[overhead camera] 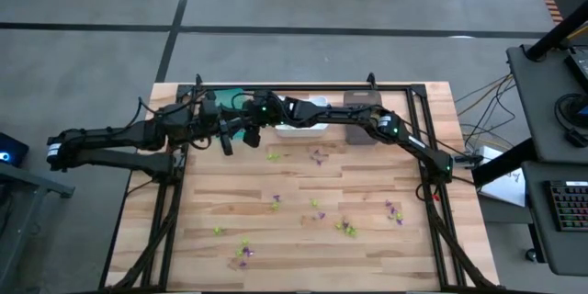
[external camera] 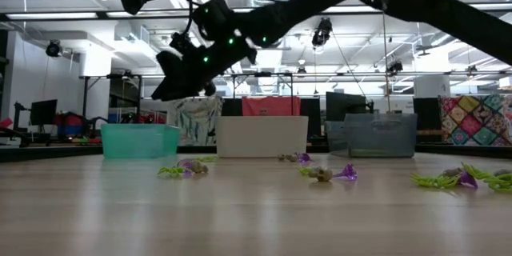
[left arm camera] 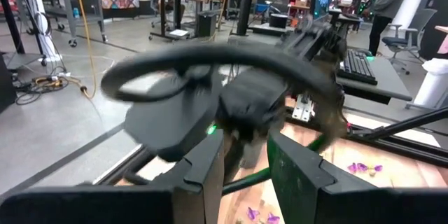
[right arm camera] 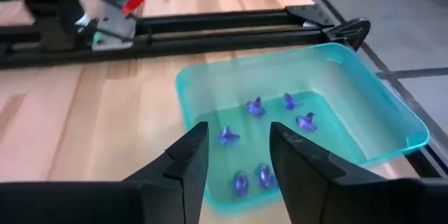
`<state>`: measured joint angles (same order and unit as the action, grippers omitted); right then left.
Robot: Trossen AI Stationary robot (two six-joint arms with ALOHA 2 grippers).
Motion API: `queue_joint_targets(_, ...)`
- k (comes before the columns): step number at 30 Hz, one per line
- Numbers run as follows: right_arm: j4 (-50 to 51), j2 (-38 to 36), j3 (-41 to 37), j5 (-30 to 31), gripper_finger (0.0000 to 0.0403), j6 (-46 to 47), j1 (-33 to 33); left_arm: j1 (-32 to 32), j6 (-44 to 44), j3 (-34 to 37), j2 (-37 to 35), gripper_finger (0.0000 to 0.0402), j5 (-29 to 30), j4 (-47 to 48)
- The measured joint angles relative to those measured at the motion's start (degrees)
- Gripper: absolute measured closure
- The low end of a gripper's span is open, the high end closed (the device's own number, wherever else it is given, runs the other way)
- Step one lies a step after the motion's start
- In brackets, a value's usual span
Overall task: Sort Halloween decoration
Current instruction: Put the green spider toy into the black bin
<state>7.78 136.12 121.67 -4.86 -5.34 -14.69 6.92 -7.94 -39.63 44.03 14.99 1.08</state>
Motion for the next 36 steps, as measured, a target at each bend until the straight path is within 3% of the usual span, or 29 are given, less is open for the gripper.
queue_joint_targets(13, 38.6, -7.9, 0.0, -0.1, 0.0294, -3.4, 4.7, -0.4, -1.9, 0.0, 0.4, 0.0309, -0.4, 0.5)
queue_joint_targets(17, 44.9, -8.4, -0.3, -0.1, 0.0301, -3.9, 7.6, -0.5, -3.1, 0.0, 1.0, 0.0309, -1.5, 1.0)
queue_joint_targets(28, 44.5, -14.9, -9.4, -0.3, 0.0322, -5.1, 13.8, -5.3, -3.3, 0.0, 2.9, 0.0309, -1.4, 0.3)
queue_joint_targets(36, 31.1, -27.2, -27.6, -0.1, 0.0319, -3.4, 16.2, -8.3, -3.3, 0.0, 5.1, 0.0309, -0.1, 0.6)
